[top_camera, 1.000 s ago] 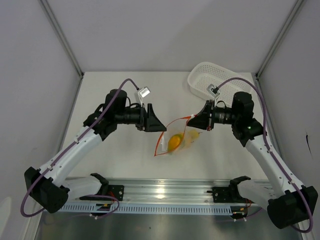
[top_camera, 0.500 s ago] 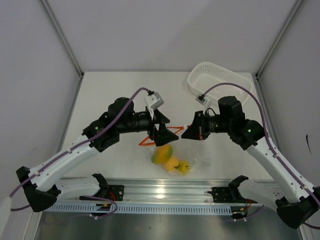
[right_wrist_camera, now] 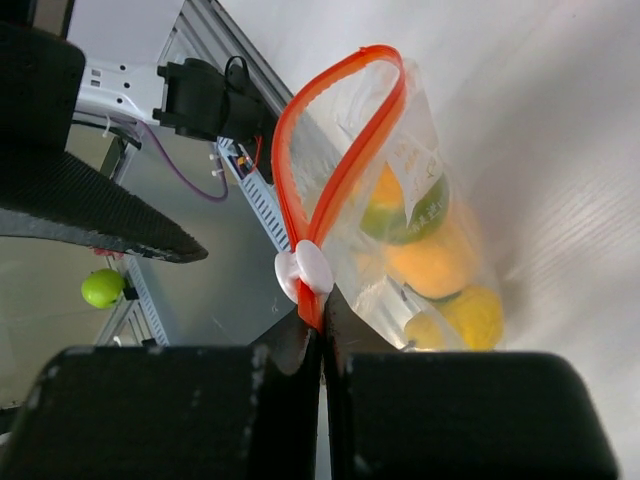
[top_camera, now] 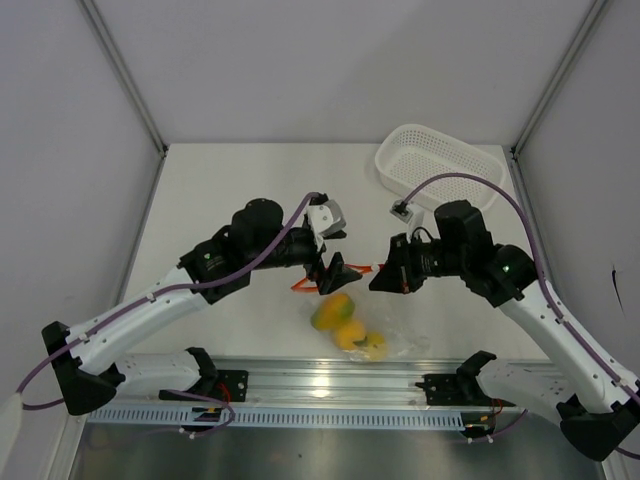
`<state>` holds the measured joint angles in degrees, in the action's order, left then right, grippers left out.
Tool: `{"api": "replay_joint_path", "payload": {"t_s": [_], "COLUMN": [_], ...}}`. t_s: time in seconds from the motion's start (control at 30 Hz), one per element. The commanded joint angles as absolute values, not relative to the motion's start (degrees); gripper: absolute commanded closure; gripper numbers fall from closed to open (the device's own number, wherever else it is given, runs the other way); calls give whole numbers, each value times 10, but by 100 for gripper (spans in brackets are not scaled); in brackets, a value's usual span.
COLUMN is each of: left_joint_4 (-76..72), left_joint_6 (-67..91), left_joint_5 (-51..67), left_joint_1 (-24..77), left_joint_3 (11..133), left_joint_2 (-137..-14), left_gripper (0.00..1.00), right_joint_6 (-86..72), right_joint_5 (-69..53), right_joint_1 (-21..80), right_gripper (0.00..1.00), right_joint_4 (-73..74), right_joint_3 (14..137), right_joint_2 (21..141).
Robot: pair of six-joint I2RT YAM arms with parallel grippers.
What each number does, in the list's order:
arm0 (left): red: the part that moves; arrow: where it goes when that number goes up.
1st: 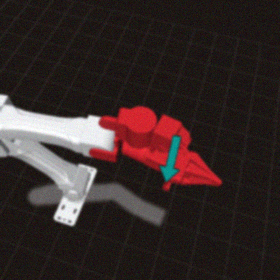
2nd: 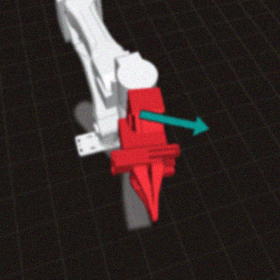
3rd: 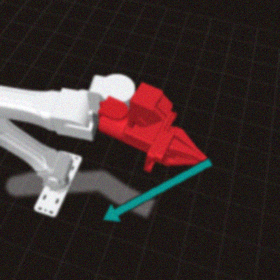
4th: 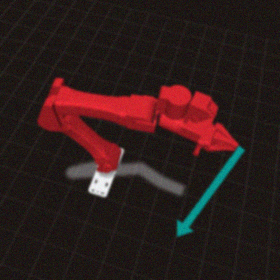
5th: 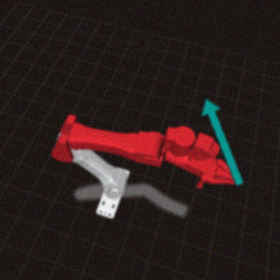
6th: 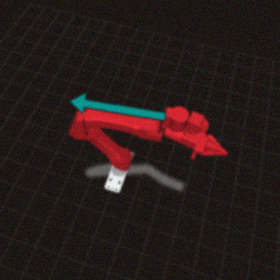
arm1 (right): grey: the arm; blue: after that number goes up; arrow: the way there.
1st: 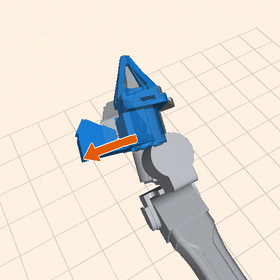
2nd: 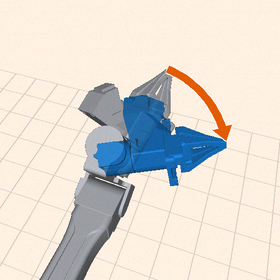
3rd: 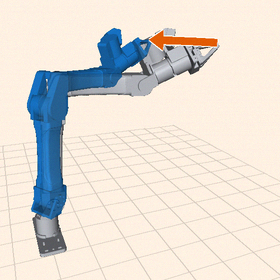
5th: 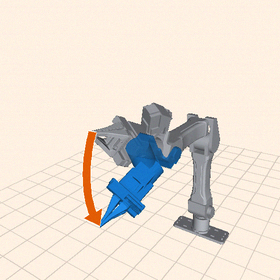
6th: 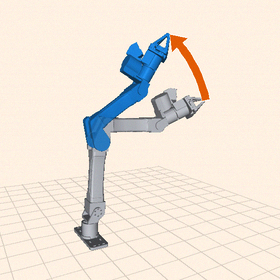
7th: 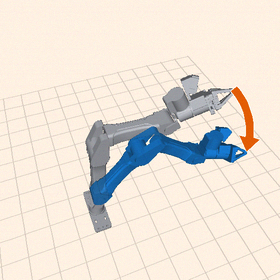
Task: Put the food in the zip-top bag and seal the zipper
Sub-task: Zip the zipper food storage bag at the center of the board.
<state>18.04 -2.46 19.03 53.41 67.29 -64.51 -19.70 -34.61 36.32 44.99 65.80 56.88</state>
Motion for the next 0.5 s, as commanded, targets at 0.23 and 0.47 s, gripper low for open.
{"api": "replay_joint_path", "payload": {"t_s": [0.23,0.47], "left_joint_4": [187,197], "left_joint_6": [-86,-66], "left_joint_5": [416,464], "left_joint_1": [525,515], "left_joint_3": [685,717], "left_joint_2": [-668,-716], "left_gripper": [4,3], "right_joint_6": [-160,-135], "right_joint_5": [-399,-398], "right_joint_1": [367,381], "right_gripper": [100,100], "right_joint_4": [411,406], "right_joint_3": [646,638], "right_joint_2": [537,534]}}
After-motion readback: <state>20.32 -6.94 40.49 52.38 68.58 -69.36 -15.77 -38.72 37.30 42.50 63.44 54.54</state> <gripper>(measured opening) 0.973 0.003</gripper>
